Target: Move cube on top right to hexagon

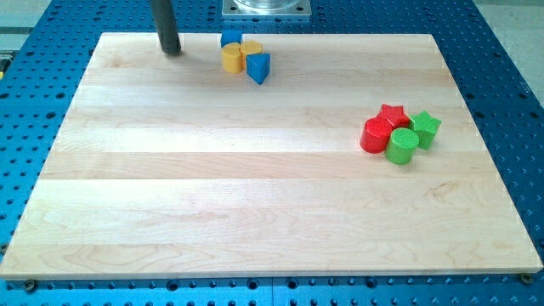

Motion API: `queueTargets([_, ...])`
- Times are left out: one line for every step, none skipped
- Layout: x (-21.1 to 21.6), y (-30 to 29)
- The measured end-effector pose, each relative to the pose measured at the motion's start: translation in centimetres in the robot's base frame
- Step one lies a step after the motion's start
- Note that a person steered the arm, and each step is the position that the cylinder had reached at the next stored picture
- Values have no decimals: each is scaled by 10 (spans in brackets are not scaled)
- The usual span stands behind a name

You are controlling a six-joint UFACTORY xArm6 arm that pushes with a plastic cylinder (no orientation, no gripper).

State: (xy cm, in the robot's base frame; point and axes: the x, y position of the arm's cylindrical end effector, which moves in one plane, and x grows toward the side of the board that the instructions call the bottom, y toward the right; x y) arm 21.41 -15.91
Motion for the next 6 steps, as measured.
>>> queueTargets([-4,51])
queueTargets([-4,130])
queueTargets([-4,206])
queueTargets([-16,167])
queueTargets([-15,112])
queueTargets([6,112])
